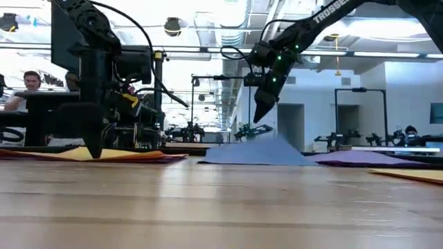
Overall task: Organize paper
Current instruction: Put the blue paper into the top center of the table
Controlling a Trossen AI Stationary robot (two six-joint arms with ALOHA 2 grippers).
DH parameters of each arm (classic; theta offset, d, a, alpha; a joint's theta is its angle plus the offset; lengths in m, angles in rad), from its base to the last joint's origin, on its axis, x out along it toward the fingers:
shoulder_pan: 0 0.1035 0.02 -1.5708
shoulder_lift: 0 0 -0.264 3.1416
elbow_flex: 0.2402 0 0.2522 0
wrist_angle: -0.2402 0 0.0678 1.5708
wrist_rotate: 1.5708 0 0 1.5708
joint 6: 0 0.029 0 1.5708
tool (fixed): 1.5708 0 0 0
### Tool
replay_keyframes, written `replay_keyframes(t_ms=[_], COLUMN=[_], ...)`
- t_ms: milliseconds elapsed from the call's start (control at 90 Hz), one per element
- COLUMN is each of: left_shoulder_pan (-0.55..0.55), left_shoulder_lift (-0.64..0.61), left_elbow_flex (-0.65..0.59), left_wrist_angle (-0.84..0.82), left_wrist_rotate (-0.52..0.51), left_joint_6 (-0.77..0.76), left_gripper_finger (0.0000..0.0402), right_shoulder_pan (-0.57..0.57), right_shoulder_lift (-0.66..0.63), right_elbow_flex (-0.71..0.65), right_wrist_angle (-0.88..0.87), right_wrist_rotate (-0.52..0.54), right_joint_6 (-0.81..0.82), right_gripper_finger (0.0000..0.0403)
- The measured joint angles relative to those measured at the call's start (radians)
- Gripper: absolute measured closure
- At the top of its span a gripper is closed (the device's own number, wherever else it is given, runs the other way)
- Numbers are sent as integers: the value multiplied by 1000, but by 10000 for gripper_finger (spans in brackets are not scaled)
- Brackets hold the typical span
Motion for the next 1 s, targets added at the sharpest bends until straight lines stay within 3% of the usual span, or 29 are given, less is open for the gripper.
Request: replay_keyframes(t_ms=[233,378,422,678,833,1000], left_shoulder_pan=[0,0,0,1,1,2], left_shoulder_lift=[0,0,0,0,0,0], left_elbow_flex=[4,20,25,32,32,32], left_wrist_angle=[-2,-2,-1,0,0,-18], left_wrist_rotate=[0,0,0,0,0,0], left_joint_6=[0,1,9,37,26,27], left_gripper_finger=[400,400,400,400,400,400], right_shoulder_pan=[17,58,85,256,335,340], right_shoulder_lift=[21,6,7,89,152,179], right_elbow_flex=[-3,16,-6,-107,-107,-102], right_wrist_angle=[-54,-119,-114,12,56,45], right_wrist_rotate=[-20,-275,-309,-301,-178,-102], right_joint_6=[123,278,276,139,120,110], right_gripper_finger=[264,264,265,271,271,271])
